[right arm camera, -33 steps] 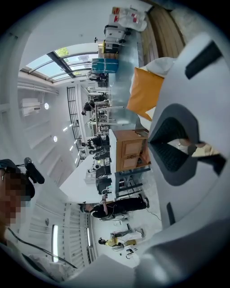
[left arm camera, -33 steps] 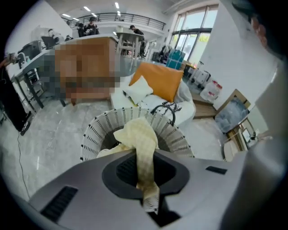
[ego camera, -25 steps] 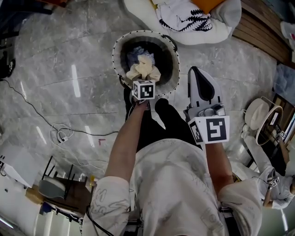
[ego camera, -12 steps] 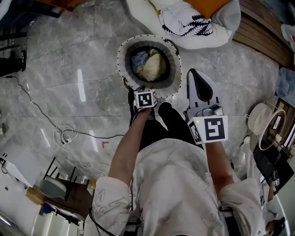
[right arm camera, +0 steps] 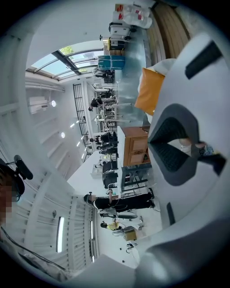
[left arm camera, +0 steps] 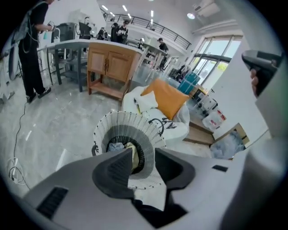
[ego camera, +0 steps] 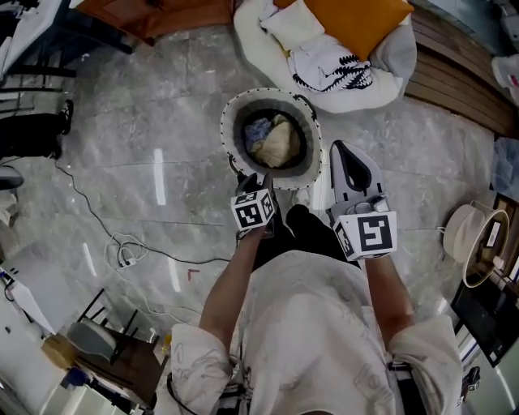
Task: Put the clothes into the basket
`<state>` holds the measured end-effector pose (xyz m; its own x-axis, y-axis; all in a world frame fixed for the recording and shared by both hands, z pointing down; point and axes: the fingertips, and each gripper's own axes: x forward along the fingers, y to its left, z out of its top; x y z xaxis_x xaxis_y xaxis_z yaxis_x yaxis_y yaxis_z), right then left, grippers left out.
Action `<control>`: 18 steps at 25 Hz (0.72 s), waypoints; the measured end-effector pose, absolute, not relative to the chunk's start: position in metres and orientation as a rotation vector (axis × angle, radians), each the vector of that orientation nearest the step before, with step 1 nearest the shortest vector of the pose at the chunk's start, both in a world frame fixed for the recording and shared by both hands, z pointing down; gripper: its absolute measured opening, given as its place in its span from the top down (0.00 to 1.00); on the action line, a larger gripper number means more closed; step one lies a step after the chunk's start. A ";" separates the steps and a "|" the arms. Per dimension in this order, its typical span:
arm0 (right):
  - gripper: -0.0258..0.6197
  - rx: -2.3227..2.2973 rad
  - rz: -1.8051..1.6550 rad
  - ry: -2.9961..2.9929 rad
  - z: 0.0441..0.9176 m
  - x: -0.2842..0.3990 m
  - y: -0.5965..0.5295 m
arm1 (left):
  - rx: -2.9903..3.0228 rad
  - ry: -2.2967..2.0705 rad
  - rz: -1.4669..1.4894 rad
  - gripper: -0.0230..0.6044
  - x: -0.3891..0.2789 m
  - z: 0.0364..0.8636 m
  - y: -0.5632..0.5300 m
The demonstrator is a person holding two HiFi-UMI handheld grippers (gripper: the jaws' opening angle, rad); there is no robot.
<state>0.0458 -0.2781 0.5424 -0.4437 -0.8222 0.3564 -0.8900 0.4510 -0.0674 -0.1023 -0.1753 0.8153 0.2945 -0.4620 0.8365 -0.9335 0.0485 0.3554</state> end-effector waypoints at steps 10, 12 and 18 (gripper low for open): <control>0.98 1.505 0.257 -2.488 0.489 0.060 -0.260 | 1.877 -1.568 0.399 0.73 -0.106 0.653 -0.209; 0.98 1.506 0.212 -2.515 0.479 0.059 -0.266 | 1.950 -1.633 0.349 0.73 -0.110 0.619 -0.224; 0.98 1.517 0.121 -2.545 0.438 0.063 -0.261 | 2.103 -1.812 0.213 0.74 -0.121 0.510 -0.221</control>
<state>0.0630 -0.2605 0.4381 -0.4653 -0.8641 0.1917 -0.8784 0.4775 0.0204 -0.1212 -0.2214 0.5103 0.1685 -0.9252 0.3399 -0.9789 -0.1165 0.1681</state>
